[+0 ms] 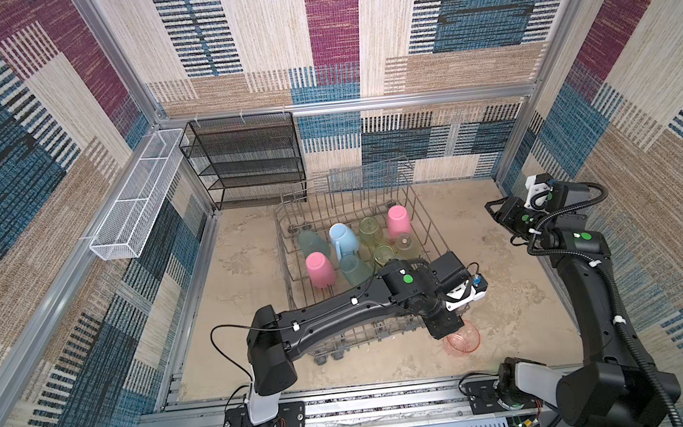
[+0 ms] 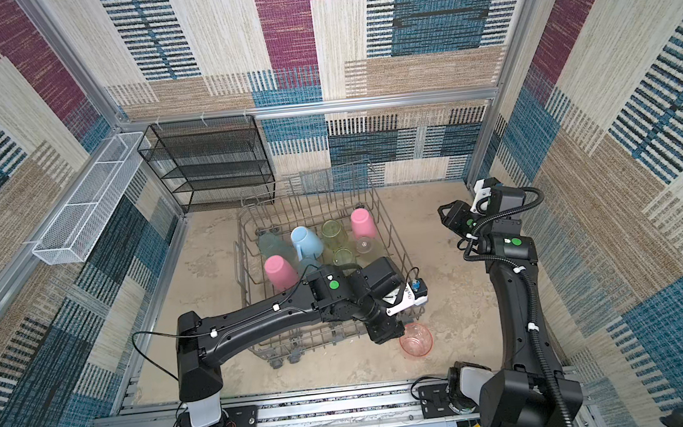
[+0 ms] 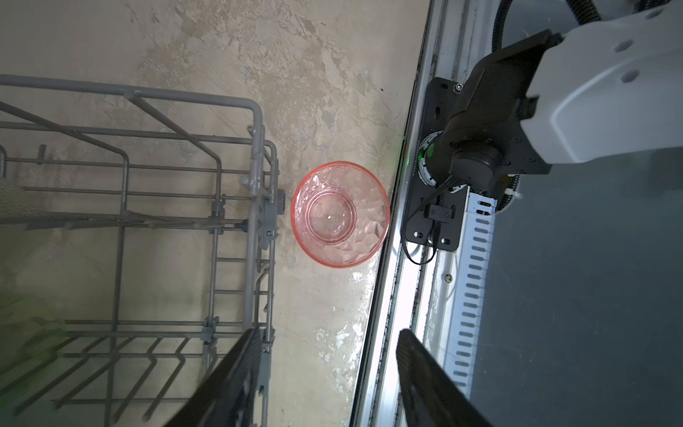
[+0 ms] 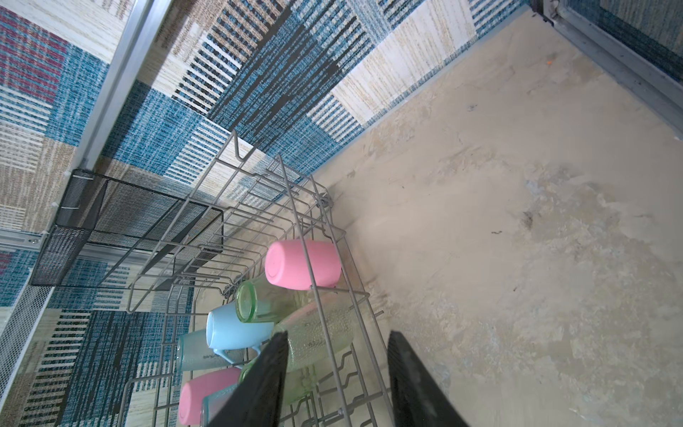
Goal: Load the cups into the dish rack
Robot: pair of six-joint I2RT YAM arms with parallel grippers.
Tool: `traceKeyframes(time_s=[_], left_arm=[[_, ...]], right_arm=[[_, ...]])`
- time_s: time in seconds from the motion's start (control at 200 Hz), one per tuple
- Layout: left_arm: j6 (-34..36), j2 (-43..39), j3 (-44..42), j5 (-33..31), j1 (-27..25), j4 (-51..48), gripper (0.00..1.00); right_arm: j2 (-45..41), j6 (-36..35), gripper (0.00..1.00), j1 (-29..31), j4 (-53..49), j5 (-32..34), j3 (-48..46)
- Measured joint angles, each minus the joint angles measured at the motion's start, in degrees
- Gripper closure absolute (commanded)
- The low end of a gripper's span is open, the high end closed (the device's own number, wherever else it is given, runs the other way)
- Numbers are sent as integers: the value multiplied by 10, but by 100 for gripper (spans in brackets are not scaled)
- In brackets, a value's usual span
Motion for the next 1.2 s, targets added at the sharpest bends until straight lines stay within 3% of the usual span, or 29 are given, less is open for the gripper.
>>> traceKeyframes(time_s=[0.666,1.202], left_arm=[[-106,89,19,-14,-17,-8,43],[-111,126,43,-42,-41,-13,45]], right_arm=[[-40,23,53,-1,31,-34,-39],[-68,23,53,-2,42,-34,-56]])
